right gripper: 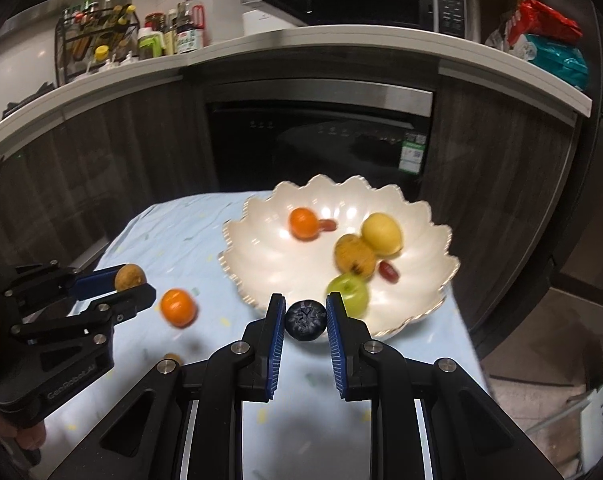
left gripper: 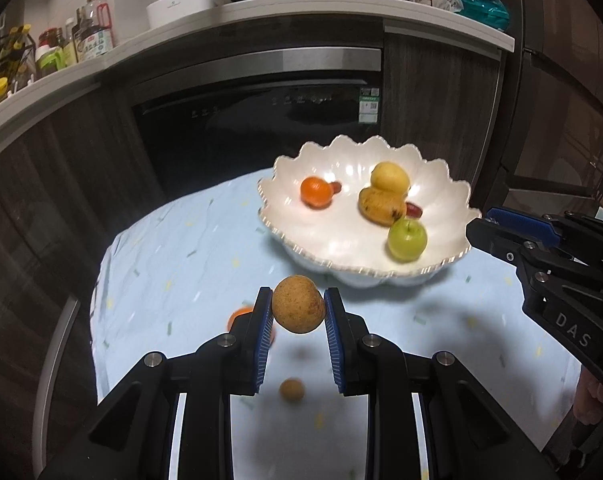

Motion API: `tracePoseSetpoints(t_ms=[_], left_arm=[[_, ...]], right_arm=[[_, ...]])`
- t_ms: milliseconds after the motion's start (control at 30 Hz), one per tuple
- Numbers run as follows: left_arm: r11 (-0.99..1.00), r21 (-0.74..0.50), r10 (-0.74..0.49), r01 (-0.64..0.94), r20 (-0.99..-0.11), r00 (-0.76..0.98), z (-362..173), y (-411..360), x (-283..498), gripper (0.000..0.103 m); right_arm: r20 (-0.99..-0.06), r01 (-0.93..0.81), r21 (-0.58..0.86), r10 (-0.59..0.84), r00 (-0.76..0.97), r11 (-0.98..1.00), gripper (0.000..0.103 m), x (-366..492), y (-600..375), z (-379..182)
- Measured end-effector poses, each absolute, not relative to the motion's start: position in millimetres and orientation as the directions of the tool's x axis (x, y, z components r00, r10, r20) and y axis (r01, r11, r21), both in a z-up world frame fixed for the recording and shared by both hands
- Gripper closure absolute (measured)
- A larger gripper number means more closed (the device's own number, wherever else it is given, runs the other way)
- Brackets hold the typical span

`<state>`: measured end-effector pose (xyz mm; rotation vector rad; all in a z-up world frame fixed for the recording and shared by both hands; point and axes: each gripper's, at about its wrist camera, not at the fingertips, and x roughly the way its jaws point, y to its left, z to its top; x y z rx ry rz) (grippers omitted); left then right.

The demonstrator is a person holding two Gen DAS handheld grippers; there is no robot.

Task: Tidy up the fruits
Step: 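Carry the longan and blueberry toward the bowl with both tools, then open the left tool over the bowl while the right tool releases the blueberry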

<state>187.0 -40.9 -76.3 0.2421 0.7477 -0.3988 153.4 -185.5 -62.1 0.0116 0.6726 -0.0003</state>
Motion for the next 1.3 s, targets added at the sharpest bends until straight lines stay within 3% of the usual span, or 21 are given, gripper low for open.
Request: tracePoseSetpoints(t_ms=[1300], left_arm=[[0.905,0.064,-0.244,0.420,-0.732,0.636,-101,-120,274,0.077]], right_arm=[[-0.697,0.035,-0.020,-0.039,0.716,0.999,0.081,247,-269,-92]])
